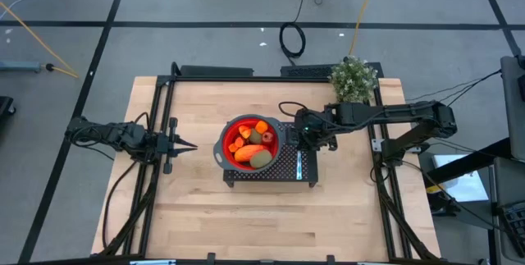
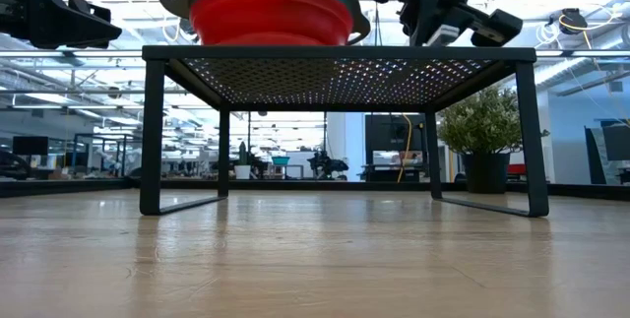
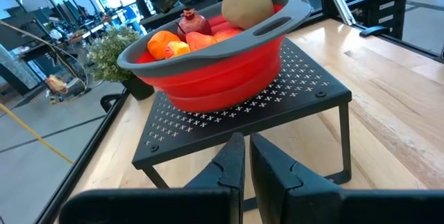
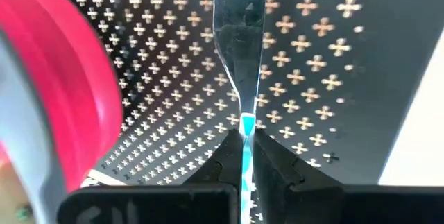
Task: Pick & Place Fruit
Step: Put the blue and white patterned knife on the shelf
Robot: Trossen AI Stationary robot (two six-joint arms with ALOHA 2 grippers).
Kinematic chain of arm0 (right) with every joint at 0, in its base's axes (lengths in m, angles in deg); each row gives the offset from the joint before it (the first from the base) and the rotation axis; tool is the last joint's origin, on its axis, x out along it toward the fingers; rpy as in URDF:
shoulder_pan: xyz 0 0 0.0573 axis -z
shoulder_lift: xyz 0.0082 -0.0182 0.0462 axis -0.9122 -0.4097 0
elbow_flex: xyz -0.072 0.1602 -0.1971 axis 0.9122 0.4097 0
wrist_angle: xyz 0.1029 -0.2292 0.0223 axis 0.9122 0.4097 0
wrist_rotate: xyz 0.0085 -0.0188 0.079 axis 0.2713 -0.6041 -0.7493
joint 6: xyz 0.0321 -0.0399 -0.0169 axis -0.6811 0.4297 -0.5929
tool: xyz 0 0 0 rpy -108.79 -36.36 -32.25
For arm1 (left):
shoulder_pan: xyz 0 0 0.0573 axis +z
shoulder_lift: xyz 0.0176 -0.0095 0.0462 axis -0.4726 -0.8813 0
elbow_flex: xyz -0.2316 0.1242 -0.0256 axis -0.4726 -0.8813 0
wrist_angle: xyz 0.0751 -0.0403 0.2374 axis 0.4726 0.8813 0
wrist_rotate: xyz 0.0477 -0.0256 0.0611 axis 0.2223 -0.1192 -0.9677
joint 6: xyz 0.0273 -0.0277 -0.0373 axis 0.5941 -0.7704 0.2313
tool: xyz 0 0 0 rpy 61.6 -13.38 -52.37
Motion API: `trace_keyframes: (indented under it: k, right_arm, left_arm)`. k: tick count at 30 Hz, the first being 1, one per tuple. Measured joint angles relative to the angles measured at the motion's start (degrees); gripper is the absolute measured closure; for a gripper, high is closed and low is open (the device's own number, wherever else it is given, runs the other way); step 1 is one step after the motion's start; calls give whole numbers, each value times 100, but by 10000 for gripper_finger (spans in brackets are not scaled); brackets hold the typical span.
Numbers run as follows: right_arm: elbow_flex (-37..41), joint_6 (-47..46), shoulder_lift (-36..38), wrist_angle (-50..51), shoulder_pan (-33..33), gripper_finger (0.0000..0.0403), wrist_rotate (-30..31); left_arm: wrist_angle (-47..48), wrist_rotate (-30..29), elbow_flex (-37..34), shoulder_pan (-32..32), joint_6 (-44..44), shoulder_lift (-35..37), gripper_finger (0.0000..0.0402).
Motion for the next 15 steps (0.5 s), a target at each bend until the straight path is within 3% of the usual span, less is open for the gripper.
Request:
trace_keyframes:
  k: [15]
  right_arm:
    - [358, -14, 2, -476, 0, 394, -11]
  left_arm:
    - [2, 0, 0, -1, -4, -2, 376]
